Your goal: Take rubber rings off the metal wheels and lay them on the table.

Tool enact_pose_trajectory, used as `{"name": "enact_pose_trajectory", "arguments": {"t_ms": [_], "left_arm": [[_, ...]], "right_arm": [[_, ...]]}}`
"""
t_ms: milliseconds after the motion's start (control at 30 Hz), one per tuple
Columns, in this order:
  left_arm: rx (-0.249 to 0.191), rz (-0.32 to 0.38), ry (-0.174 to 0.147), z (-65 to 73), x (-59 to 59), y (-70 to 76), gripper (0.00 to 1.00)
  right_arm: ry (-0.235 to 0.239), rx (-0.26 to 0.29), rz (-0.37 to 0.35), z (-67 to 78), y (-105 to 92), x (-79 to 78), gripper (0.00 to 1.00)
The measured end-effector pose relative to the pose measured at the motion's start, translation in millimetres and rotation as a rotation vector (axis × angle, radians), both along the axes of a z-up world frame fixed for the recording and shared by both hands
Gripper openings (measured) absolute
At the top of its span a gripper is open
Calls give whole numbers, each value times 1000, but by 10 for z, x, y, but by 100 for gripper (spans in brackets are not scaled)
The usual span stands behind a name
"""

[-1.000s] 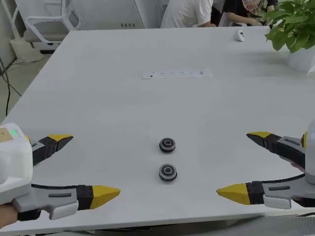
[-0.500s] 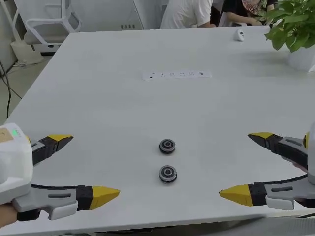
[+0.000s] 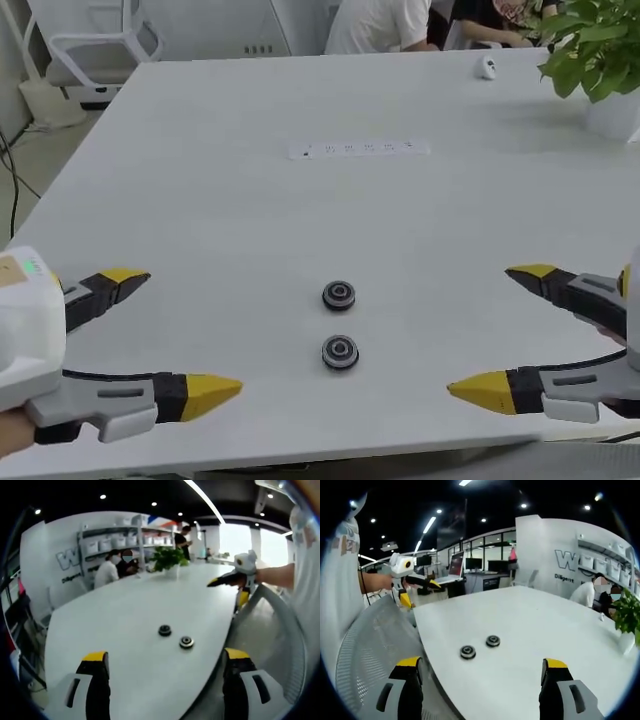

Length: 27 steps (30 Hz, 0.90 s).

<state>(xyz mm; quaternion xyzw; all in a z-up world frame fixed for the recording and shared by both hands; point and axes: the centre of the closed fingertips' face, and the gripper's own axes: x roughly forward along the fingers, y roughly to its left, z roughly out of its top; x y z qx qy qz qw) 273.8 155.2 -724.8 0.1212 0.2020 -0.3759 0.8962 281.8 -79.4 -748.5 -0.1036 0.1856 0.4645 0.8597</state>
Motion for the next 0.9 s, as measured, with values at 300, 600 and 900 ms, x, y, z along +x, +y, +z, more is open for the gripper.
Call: {"name": "enact_pose_trajectory", "arguments": {"t_ms": [300,600,900], "left_arm": [[6,-2,-2,-12,22,5,95],[6,-2,-4,-12,72,20,94],[10,-3,-5,-6,107,30,94]], "right_arm": [[-3,0,8,-9,4,27,96],[-22,1,18,19,12,61,94],[-14,-15,27,-16,22,66,94]]}}
